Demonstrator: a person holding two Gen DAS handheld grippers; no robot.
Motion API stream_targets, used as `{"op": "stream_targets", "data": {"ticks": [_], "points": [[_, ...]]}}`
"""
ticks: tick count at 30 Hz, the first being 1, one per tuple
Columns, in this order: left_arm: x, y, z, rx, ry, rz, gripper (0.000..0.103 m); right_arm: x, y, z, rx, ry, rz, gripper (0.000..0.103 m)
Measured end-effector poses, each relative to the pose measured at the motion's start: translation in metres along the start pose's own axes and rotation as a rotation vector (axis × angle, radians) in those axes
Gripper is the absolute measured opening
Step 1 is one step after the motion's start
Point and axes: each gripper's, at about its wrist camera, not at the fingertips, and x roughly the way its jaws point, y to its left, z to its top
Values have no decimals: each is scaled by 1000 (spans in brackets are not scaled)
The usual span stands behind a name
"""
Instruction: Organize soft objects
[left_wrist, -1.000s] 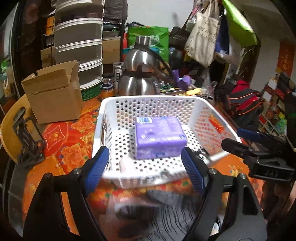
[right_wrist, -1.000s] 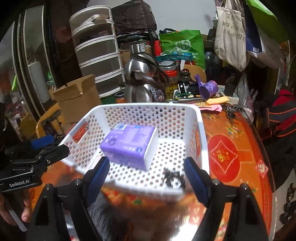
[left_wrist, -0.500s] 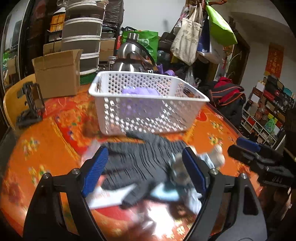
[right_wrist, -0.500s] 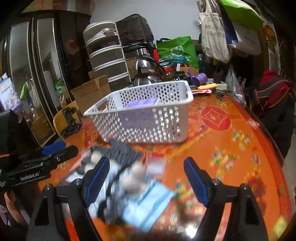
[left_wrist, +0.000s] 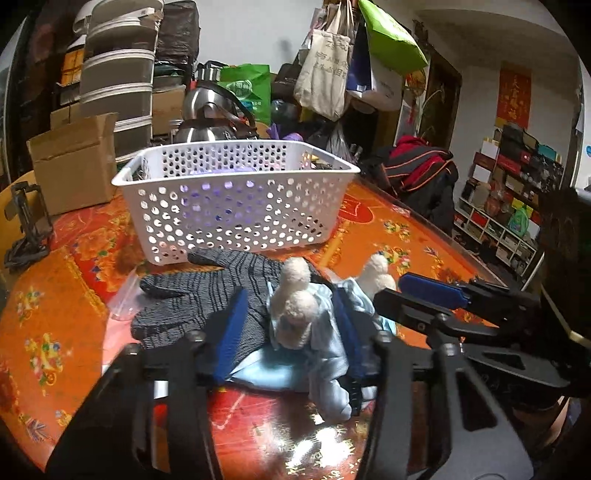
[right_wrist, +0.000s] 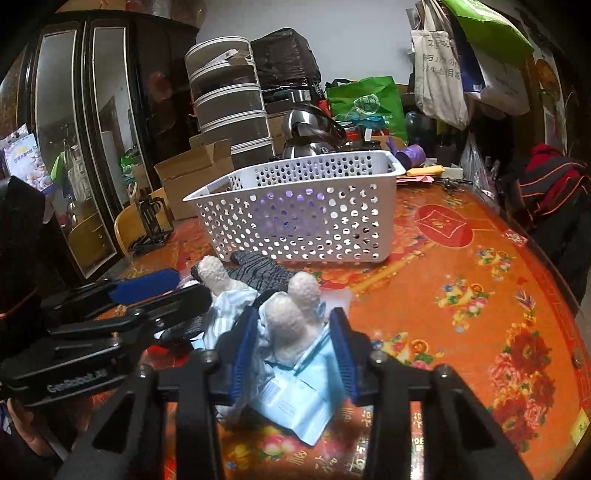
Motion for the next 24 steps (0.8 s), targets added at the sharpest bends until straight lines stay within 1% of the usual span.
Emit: {"op": "stream_targets", "data": {"ticks": [3, 5, 7, 11, 15, 24], "points": [[6, 2, 3, -3, 14, -15, 29, 2, 3, -1, -11, 5, 7, 20], [9, 2, 3, -1, 23, -25, 22, 5, 5, -1, -21, 12, 2, 17], [13, 4, 3, 5, 31, -32, 17, 9, 6, -1, -22, 20, 2, 15], [15, 7, 4, 10, 33, -34, 14, 10, 8, -2, -33, 23, -15, 11], [9, 12, 4, -16, 18, -67, 13, 7, 6, -3, -26, 16, -13, 10], [-29, 19, 14, -31, -66, -96, 13, -24, 19, 8, -62, -59, 2, 10]]}}
